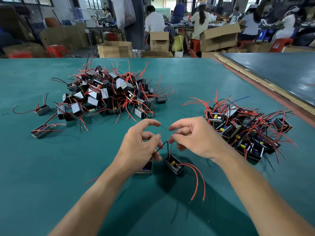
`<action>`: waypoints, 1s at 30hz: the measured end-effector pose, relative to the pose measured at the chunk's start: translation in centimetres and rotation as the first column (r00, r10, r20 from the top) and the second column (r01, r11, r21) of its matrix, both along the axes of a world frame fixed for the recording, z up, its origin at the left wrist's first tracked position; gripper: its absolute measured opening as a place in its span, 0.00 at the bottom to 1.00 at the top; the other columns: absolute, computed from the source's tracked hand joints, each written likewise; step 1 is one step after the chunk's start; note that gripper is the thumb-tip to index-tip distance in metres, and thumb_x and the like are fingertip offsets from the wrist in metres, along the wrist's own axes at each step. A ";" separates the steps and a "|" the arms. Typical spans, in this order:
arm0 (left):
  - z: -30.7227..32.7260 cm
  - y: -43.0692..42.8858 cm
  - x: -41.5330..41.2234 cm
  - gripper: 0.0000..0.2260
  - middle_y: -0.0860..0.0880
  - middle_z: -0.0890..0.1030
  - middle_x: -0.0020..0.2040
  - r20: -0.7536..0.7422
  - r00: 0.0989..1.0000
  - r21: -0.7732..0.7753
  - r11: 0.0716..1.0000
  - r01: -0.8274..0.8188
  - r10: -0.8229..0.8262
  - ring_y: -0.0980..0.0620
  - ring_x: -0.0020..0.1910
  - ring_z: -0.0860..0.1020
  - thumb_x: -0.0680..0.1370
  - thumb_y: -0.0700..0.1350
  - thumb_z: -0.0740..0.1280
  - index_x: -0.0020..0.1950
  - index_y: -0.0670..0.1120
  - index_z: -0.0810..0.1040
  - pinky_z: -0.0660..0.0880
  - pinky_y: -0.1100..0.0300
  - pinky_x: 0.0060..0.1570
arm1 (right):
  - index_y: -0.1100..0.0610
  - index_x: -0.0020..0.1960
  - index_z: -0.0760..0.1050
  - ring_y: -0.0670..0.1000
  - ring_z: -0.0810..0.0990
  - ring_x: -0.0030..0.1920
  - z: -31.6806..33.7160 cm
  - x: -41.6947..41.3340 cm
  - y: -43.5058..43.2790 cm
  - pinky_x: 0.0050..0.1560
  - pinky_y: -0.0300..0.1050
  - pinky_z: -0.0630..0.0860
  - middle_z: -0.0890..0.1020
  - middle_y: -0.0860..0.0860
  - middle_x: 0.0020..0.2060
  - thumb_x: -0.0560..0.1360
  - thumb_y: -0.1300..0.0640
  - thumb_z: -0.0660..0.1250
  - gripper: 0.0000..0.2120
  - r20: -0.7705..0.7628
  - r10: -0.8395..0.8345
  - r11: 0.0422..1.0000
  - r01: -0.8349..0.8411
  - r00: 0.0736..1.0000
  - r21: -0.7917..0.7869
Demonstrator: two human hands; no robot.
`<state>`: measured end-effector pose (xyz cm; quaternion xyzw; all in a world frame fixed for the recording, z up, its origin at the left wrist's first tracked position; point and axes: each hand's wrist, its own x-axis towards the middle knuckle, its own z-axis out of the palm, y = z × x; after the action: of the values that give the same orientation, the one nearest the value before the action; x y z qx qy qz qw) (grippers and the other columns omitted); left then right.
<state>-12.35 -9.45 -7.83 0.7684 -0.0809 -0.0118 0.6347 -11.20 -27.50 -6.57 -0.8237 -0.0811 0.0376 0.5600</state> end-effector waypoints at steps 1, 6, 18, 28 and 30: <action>0.0 0.0 0.0 0.09 0.47 0.81 0.32 -0.009 1.000 -0.006 1.000 0.001 -0.001 0.45 0.24 0.77 0.80 0.37 0.64 0.58 0.48 0.74 0.75 0.59 0.27 | 0.57 0.51 0.80 0.46 0.79 0.28 0.1 0.0 -0.1 0.33 0.39 0.78 0.87 0.51 0.35 0.76 0.67 0.68 0.08 0.013 0.007 1.000 -0.007 1.000 0.008; 0.3 -0.2 -0.1 0.08 0.47 0.80 0.32 -0.035 0.999 -0.009 1.000 -0.010 0.010 0.45 0.24 0.76 0.80 0.35 0.62 0.52 0.48 0.72 0.75 0.59 0.27 | 0.53 0.43 0.84 0.50 0.80 0.36 0.9 -0.1 -1.0 0.37 0.44 0.80 0.83 0.44 0.32 0.75 0.64 0.70 0.08 0.134 0.066 0.997 -0.061 0.989 -0.041; 0.4 0.1 -0.4 0.03 0.44 0.81 0.29 0.013 0.997 0.115 0.991 0.073 -0.075 0.51 0.30 0.77 0.72 0.41 0.72 0.38 0.48 0.84 0.74 0.57 0.34 | 0.57 0.38 0.83 0.43 0.74 0.29 0.9 -0.3 -1.0 0.33 0.36 0.71 0.81 0.46 0.28 0.74 0.62 0.74 0.06 0.172 0.201 0.975 -0.180 0.964 -0.131; 0.4 0.1 -0.4 0.05 0.39 0.79 0.30 0.016 0.996 0.076 0.993 0.089 -0.090 0.46 0.32 0.70 0.73 0.38 0.74 0.37 0.45 0.84 0.66 0.52 0.36 | 0.61 0.36 0.78 0.48 0.74 0.29 0.6 -0.4 -0.3 0.30 0.39 0.69 0.77 0.53 0.28 0.75 0.67 0.69 0.10 0.128 0.201 0.978 -0.190 0.971 -0.091; 0.4 0.1 -0.4 0.06 0.37 0.80 0.33 0.037 0.994 0.074 0.993 0.097 -0.100 0.46 0.32 0.71 0.73 0.37 0.74 0.37 0.46 0.84 0.67 0.51 0.37 | 0.60 0.36 0.78 0.47 0.75 0.28 0.8 -0.3 -0.4 0.29 0.39 0.70 0.78 0.53 0.28 0.76 0.68 0.68 0.10 0.076 0.201 0.979 -0.198 0.977 -0.049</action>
<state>-12.78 -9.38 -7.39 0.7860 -0.1310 -0.0306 0.6034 -11.47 -27.92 -5.80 -0.8234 -0.1851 0.0621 0.5327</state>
